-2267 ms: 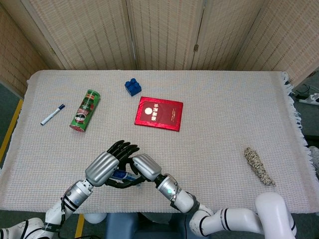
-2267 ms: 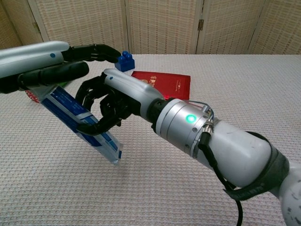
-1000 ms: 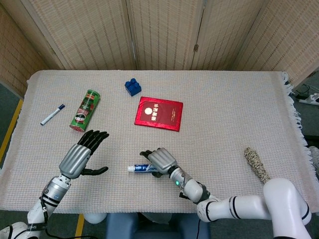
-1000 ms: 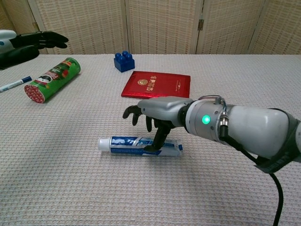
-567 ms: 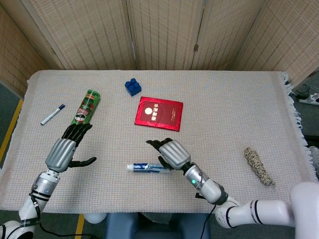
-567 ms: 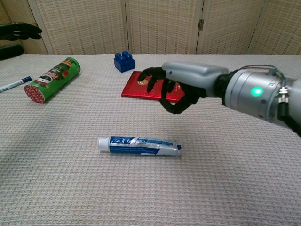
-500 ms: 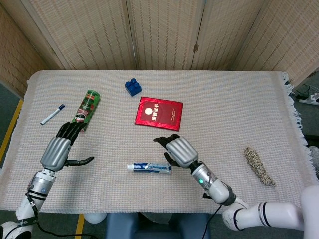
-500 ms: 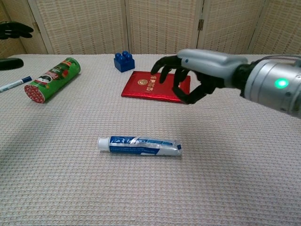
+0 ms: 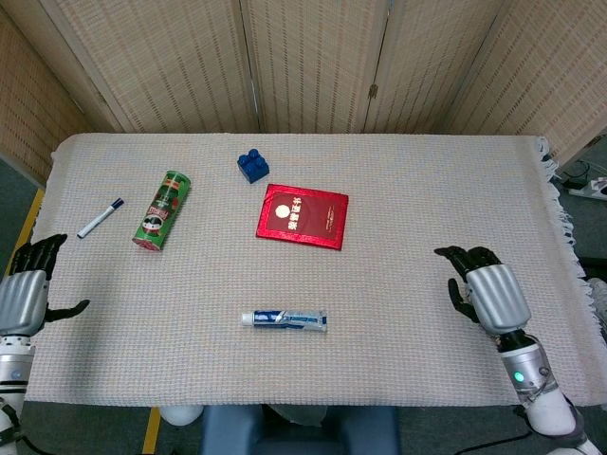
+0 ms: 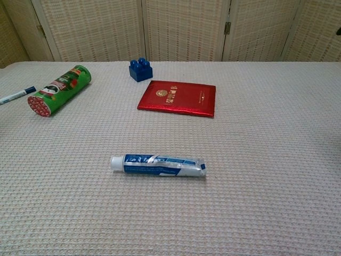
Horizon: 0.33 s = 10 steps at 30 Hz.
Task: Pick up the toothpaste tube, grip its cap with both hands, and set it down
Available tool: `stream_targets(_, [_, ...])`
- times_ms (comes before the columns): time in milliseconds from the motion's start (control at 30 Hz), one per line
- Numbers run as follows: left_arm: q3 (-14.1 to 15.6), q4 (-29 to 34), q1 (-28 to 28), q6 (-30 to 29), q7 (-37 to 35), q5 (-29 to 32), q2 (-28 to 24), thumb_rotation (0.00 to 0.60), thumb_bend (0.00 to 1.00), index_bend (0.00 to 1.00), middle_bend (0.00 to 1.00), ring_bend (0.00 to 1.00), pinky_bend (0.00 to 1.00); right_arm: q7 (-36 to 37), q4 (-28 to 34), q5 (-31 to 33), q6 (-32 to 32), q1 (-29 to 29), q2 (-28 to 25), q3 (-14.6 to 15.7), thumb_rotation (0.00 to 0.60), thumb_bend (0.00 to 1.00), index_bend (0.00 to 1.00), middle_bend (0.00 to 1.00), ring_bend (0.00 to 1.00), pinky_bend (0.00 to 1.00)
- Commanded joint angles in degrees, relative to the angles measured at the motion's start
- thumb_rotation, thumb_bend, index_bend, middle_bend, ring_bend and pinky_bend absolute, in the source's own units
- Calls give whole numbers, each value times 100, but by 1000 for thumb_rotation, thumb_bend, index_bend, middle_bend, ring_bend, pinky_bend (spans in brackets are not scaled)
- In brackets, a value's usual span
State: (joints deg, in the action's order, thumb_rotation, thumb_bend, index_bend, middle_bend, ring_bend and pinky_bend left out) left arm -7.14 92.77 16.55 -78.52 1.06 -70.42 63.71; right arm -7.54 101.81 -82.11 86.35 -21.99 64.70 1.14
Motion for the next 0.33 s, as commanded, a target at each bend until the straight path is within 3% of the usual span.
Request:
stream_targets(33, [83,-78,-220,-189,-49,28,-27,600,174,83,120,105,0,373,-320,-226,454,507,-173,203,600,666,267,318,372,263])
stream_targets(333, [385,8,-695,-827,224,-512,177,600,173,83,124,106,0,1319,-565,-181,600,1252,-433,439,600,667,277,330,384,263])
